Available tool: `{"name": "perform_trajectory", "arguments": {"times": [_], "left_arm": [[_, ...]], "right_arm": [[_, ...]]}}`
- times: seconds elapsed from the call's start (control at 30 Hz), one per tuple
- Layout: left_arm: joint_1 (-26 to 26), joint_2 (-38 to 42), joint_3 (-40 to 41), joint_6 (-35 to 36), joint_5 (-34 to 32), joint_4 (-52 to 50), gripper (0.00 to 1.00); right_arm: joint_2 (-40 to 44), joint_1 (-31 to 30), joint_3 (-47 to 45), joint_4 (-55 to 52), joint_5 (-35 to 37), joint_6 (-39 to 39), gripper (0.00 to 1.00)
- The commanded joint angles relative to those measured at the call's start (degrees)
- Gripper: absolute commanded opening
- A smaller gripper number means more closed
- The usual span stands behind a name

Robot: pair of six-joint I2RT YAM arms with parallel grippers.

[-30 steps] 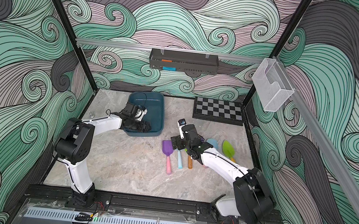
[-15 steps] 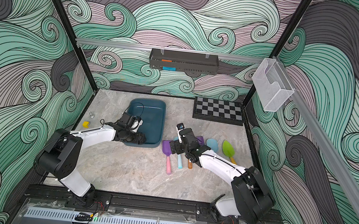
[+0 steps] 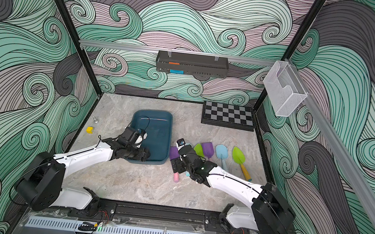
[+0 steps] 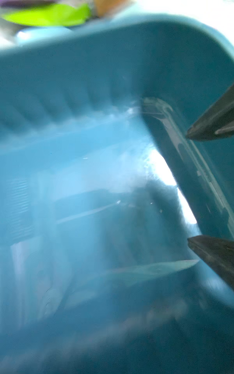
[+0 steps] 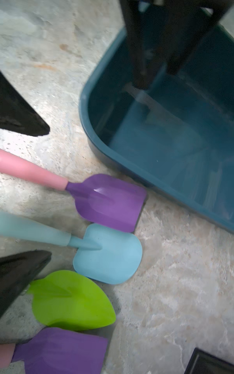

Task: Put the shovel into the storage box
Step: Move the storage box to the center of the board, then pick up the shovel from the center of the board.

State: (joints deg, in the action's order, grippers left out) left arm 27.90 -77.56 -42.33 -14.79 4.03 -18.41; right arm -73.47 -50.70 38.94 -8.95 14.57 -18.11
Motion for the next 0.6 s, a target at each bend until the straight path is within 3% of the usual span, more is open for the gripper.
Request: {"name": "perform_trajectory", "arguments": {"times": [0.0, 0.17, 0.57], "left_arm": [[0.17, 2.61, -3.61, -0.87, -3.24, -0.23, 0.78], [0.15, 3.16, -5.48, -0.88, -2.98, -0.70, 0.79], [0.14, 4.56, -2.33, -1.30, -3.07, 0.42, 0.80]], "right_arm": [[0.46, -3.23, -0.56, -2.65, 1.35, -6.54, 0.80], [-1.15, -4.23, -3.09, -1.06, 0.67, -10.38, 0.68], [-8.62, -4.24, -3.38, 1.82, 0.34, -12.84, 0.59]]}}
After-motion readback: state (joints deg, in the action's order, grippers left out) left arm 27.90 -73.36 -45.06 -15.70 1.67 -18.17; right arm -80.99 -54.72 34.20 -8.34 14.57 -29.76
